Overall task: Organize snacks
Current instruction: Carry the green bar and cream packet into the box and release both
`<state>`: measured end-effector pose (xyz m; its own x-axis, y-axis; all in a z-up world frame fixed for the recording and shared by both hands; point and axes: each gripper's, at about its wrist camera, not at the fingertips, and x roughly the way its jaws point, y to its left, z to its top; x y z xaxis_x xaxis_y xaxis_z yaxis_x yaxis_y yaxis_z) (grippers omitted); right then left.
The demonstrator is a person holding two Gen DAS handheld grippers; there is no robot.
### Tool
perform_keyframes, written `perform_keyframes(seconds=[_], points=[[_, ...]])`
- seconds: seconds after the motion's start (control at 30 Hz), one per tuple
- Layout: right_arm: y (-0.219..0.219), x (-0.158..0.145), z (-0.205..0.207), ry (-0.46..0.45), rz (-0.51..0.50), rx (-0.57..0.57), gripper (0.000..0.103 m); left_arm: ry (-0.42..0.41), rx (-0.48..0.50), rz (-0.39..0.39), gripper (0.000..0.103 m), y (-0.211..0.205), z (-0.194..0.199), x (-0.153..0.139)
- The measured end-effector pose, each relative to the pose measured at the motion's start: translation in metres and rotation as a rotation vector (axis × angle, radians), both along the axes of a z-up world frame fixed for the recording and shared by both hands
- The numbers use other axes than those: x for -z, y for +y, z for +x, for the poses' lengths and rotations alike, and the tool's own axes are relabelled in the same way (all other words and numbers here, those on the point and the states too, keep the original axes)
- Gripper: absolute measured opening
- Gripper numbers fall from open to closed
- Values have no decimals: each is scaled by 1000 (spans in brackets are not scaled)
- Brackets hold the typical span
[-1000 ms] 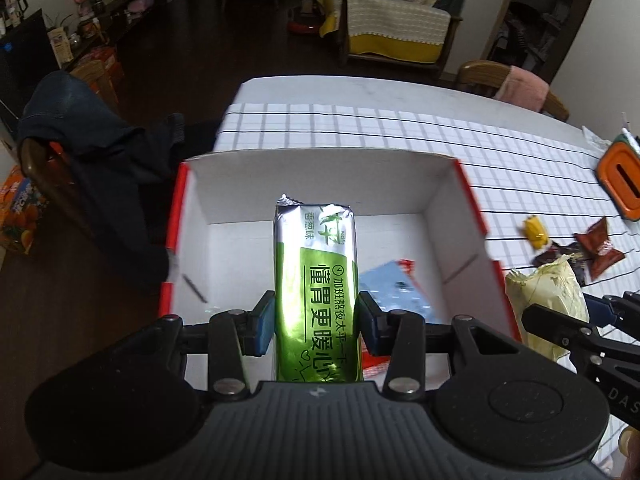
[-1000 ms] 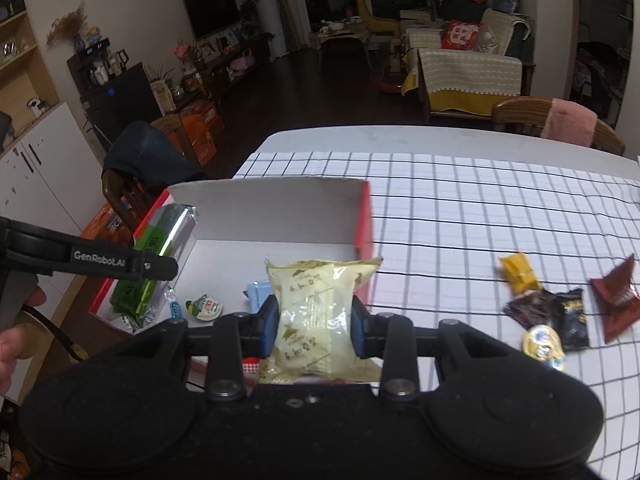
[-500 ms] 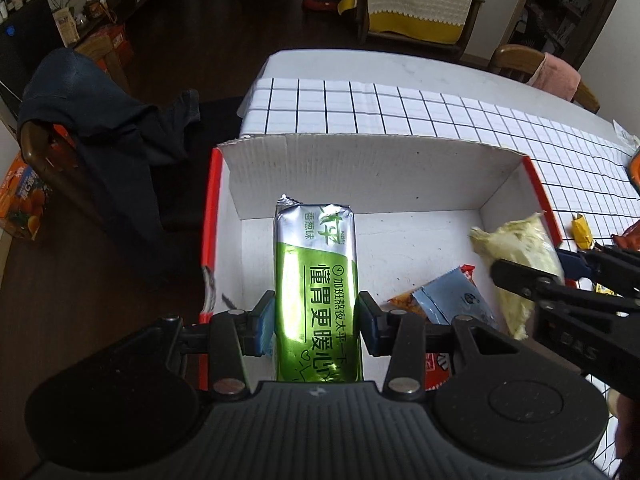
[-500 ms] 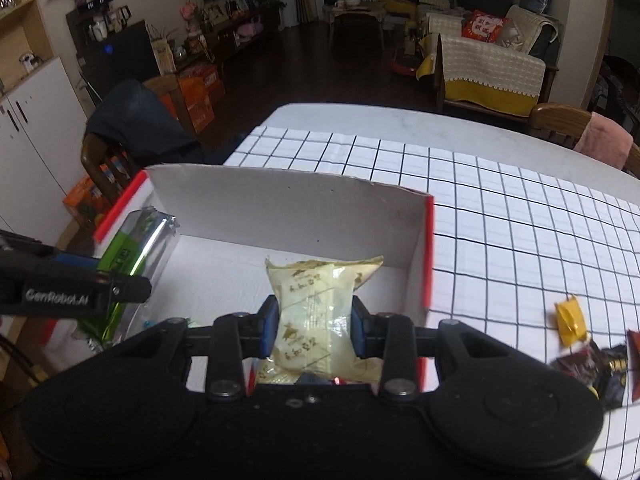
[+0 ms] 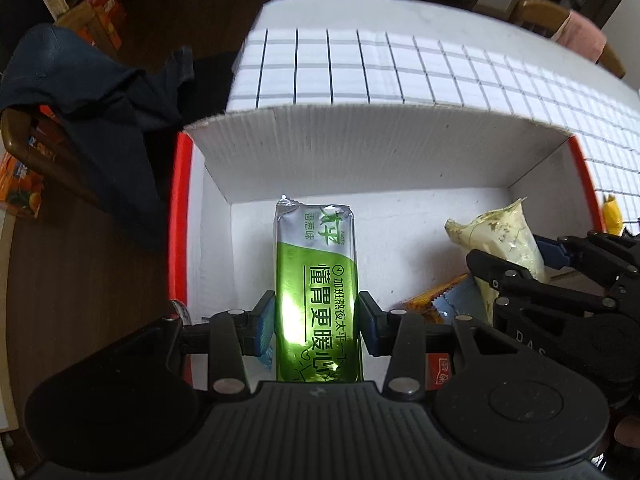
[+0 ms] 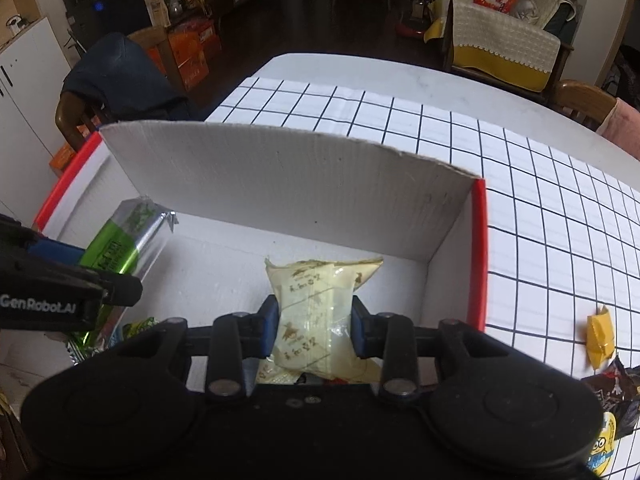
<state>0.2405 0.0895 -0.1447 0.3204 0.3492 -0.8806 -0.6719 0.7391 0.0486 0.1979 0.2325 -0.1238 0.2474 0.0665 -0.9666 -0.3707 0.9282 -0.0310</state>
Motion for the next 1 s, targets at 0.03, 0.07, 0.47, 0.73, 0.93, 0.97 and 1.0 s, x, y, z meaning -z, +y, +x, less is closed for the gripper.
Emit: perform_keyframes(seconds=[0.03,0.07,0.47,0.73,0.93,0.97,1.0], points=[[1,0,0,2,-5,-2,35,10,-3,-5,42,1,2,1],[1,0,-1,2,-7,-4,35,19,-3,-5,42,1,3,2],[2,-3,-1,11,-12,-5,35,30,16,-10,42,-3,3,1],[-17,-22,-8,10,36,9,37,-55,23,-10,54,-10,-18,-18],[-35,-43,-21,8,94,9,37,-127,40,-2,54,-19,-37,-36],[-38,-46,-24,5,104,10,37,-138,44,1,56,-22,-40,-39],[-41,-50,-27,2,117,11,37,-150,49,2,57,-24,-44,-42]])
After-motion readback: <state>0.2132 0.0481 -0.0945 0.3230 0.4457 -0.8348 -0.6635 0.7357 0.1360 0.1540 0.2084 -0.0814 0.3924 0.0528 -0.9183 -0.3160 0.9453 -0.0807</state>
